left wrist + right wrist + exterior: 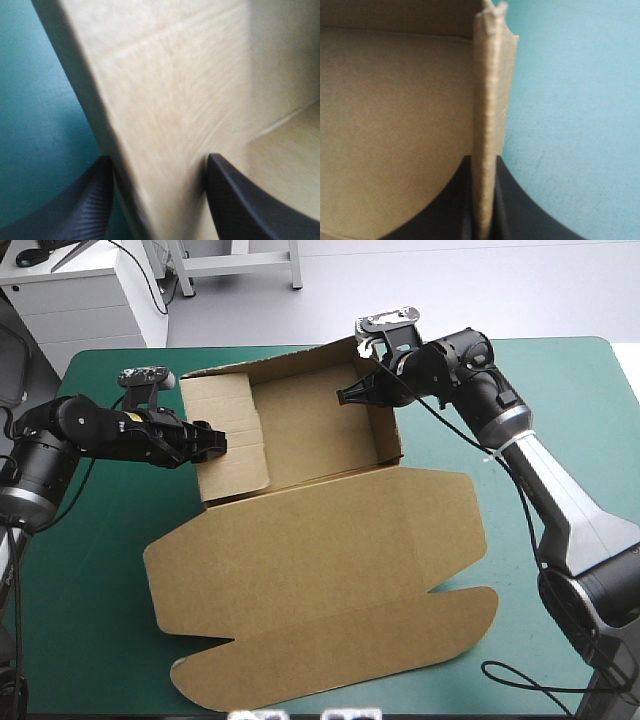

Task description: Fold the box

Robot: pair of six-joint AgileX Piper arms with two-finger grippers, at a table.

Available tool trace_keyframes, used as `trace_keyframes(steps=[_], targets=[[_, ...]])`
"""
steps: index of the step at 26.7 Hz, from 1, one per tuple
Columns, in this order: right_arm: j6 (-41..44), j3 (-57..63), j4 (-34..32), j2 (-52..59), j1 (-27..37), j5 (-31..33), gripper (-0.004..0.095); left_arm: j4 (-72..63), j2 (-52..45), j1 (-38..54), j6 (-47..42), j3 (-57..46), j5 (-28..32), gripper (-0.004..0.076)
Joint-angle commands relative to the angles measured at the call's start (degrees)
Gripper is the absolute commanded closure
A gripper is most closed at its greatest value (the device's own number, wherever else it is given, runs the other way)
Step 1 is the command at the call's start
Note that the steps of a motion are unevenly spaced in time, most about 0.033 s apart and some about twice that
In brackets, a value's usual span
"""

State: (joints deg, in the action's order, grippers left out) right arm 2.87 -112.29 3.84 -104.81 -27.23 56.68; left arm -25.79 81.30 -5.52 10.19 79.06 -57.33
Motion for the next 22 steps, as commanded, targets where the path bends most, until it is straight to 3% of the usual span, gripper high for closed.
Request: trace_keyframes(steps=[1,8,11,15,17,20,22], targets=[[0.32,-1.71,5.19,3.33,-0.66,-2.83,0.0905,-0.71,-1.79,-0.41,-1.06,1.41,3.65,0.0348],[-0.22,-1.71,5.45,3.33,-0.66,-2.83,0.0905,-2.82,-1.79,-0.41,-2.16,1.41,3.74,0.0356],[-0.22,-1.71,5.45,3.33,-0.66,-2.83,0.0905,-0.57,-1.79,-0.41,-2.3,1.41,4.35,0.0459],[-0.22,-1.71,5.45,3.33,-0.66,-1.63,0.0905,-0.71,-1.79,-1.12,-0.74,1.41,5.81,0.0715],[-0.22,-1.71,4.97,3.33,-0.66,-0.24,0.0905,-0.71,-1.79,-2.44,-0.04,1.41,7.32,0.0731],[0.03,-1.71,1.24,3.33,-0.66,6.84,0.0905,1.41,-1.7,-7.21,-1.85,1.41,11.84,0.0731],[1.02,-1.08,-1.03,3.33,-0.66,10.69,0.0905,6.64,-0.82,-9.56,-3.97,2.32,11.18,0.0731]])
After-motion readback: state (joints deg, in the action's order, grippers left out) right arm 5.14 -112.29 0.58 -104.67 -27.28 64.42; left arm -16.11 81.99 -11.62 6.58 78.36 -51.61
